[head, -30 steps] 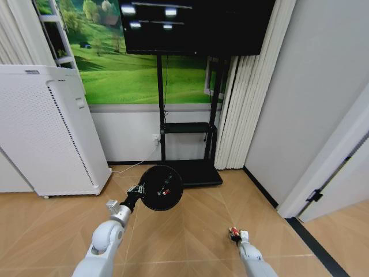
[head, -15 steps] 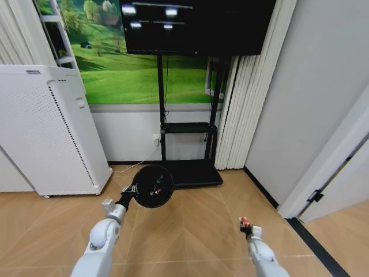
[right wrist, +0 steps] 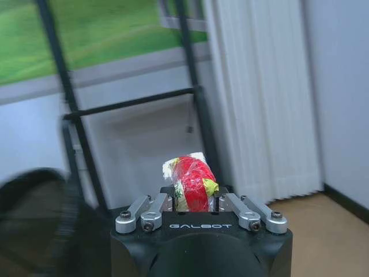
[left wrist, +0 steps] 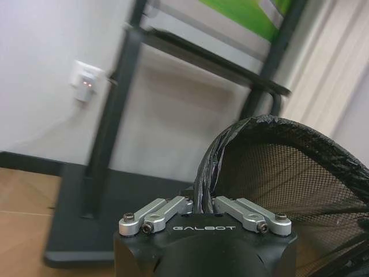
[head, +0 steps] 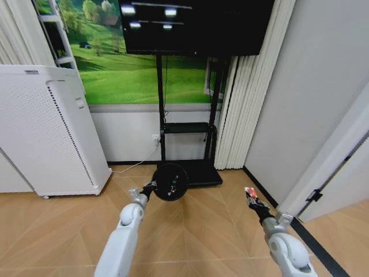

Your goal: Pick up the trash bin and place the garbage on the floor into it.

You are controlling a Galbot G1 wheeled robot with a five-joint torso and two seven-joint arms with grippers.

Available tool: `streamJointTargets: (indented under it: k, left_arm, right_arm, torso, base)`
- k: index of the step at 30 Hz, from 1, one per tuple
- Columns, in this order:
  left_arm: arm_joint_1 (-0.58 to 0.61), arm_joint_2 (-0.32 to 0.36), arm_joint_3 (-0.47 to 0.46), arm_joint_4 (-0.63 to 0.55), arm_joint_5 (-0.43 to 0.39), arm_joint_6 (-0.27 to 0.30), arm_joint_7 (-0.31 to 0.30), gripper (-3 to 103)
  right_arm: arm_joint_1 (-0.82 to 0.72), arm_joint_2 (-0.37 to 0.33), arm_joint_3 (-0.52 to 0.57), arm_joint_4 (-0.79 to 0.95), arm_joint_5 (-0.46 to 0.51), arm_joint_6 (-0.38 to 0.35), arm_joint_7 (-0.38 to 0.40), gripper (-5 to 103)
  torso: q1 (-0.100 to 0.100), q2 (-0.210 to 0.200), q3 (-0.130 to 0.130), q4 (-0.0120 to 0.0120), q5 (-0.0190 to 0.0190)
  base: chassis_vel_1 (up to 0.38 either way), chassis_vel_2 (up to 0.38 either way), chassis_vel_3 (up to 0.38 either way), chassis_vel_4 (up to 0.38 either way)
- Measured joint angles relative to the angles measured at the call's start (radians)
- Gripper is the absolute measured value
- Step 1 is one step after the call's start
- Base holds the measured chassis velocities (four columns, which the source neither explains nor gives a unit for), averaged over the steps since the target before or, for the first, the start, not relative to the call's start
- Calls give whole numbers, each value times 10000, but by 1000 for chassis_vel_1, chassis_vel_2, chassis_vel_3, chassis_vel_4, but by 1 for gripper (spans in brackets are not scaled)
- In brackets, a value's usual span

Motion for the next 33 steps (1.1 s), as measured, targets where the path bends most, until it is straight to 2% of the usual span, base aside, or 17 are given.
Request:
streamJointTargets:
  k: [7,10,12,20,21,23,24,25,26,27,28,29,31,33]
  left_arm:
    - [-265,-283,976,564,11,32,-20,3]
    - [-171,-610,1582,732,12,79,-115,3]
    - [-124,-701,1723,728,13,85,-134,3]
    - [-38,-965,2109,504,52,165,-217,3]
    - [-42,-972,2118,484,53,169,-227,3]
    - [-43,-979,2120,462,54,171,-232,3]
    - [-43,-981,2122,454,54,172,-233,3]
    - [-43,-981,2122,454,54,172,-233,3]
    - [-36,-979,2136,417,54,179,-243,3]
    - [10,-919,2194,313,36,189,-243,3]
    - [10,-919,2194,313,36,189,-243,3]
    - [30,-892,2213,276,33,194,-244,3]
    - [53,-870,2219,244,31,197,-244,3]
    - [94,-860,2208,172,33,199,-252,3]
  right_arm:
    - [230,-265,-1030,598,-87,-196,-63,30]
    - [756,-713,-2031,415,-228,-229,-63,30]
    - [908,-810,-2283,215,-308,-190,-81,30]
    - [1225,-619,-3229,-594,-933,-124,-163,29]
    - [1225,-577,-3328,-696,-1051,-130,-137,34]
    - [1232,-547,-3382,-784,-1156,-116,-129,34]
    - [1237,-536,-3398,-815,-1190,-106,-124,40]
    - [1237,-536,-3398,-815,-1190,-106,-124,40]
    - [1273,-485,-3426,-909,-1295,-74,-44,45]
    - [1295,-464,-3395,-927,-1322,-65,52,56]
    - [1295,-464,-3395,-927,-1322,-65,52,56]
    - [1290,-475,-3349,-898,-1319,-65,80,61]
    - [1268,-491,-3278,-824,-1311,-64,101,61]
    - [1172,-514,-3073,-638,-1262,-46,163,73]
  torso:
    - [0,0,0,-1,1]
    - [0,-2,0,0,0]
    - [0,-2,0,0,0]
    - [0,-2,0,-1,0]
    - [0,-3,0,-1,0]
    - [0,-2,0,-1,0]
    - [0,-2,0,-1,0]
    - [0,-2,0,-1,0]
    - [0,-1,0,0,-1]
    - [0,-2,0,0,-1]
    - [0,-2,0,0,-1]
    - [0,-2,0,-1,-1]
    - [0,-2,0,0,-1]
    - [0,-2,0,-1,-1]
  base:
    - [0,0,0,0]
    - [0,0,0,0]
    - [0,0,0,0]
    - [0,0,0,0]
    - [0,0,0,0]
    - [0,0,0,0]
    - [0,0,0,0]
    - [0,0,0,0]
    - [0,0,0,0]
    - [0,0,0,0]
    - [0,0,0,0]
    - [0,0,0,0]
    - [0,0,0,0]
    - [0,0,0,0]
